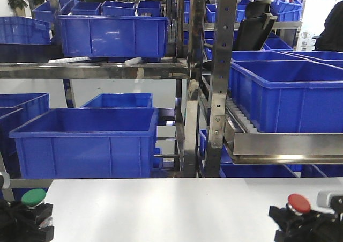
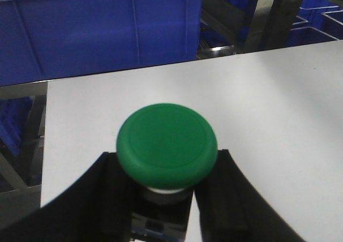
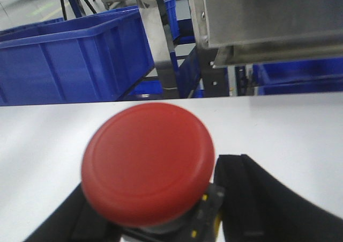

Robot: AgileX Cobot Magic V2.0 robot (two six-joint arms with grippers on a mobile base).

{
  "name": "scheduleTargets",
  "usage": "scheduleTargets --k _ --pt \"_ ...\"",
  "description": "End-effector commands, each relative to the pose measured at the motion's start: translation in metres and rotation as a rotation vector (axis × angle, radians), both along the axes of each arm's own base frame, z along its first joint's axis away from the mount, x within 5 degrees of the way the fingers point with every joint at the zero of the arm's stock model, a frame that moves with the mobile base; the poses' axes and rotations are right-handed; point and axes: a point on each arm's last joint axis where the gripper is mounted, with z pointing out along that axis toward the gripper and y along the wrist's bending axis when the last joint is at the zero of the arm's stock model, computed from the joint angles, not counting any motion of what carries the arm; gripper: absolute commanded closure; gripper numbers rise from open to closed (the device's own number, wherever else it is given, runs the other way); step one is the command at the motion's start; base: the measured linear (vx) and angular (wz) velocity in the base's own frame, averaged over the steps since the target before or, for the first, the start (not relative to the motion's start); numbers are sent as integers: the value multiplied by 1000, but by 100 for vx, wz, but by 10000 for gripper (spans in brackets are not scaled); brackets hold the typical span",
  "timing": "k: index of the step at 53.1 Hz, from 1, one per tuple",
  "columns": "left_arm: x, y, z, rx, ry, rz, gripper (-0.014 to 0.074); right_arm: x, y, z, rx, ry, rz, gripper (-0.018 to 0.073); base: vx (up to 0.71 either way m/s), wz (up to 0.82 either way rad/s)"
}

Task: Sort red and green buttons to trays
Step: 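Grasp the green-capped button with the left gripper and lift both buttons, then hold both buttons while the base turns away from the table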

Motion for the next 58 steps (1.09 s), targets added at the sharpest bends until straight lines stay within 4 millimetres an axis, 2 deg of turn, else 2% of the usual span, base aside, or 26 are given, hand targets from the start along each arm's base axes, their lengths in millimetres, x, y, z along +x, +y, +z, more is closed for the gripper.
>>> scheduleTargets --k 1,8,16,23,31,38,48,58 --pt "-12 -9 30 -26 -92 -29 602 -12 -1 40 -33 -103 -3 569 0 0" --pt "-30 -18 36 -9 -60 -43 602 -41 1 68 -145 -162 26 569 0 0" --pt "-56 -24 36 -19 -53 -89 602 -73 2 93 -184 -213 20 569 0 0" --pt "-79 -19 35 -50 -84 -107 602 -100 5 109 -217 -280 48 569 0 0" --pt "-103 -4 37 -49 -115 -70 602 -122 8 117 -223 -306 62 569 0 0" --pt "-113 2 42 -57 -163 -69 602 -127 6 116 -307 -302 57 569 0 0" --pt "-115 3 43 -97 -158 -55 602 -127 7 113 -425 -296 97 569 0 0" --pt "-115 3 43 -97 -158 -55 602 -127 7 112 -440 -295 100 569 0 0"
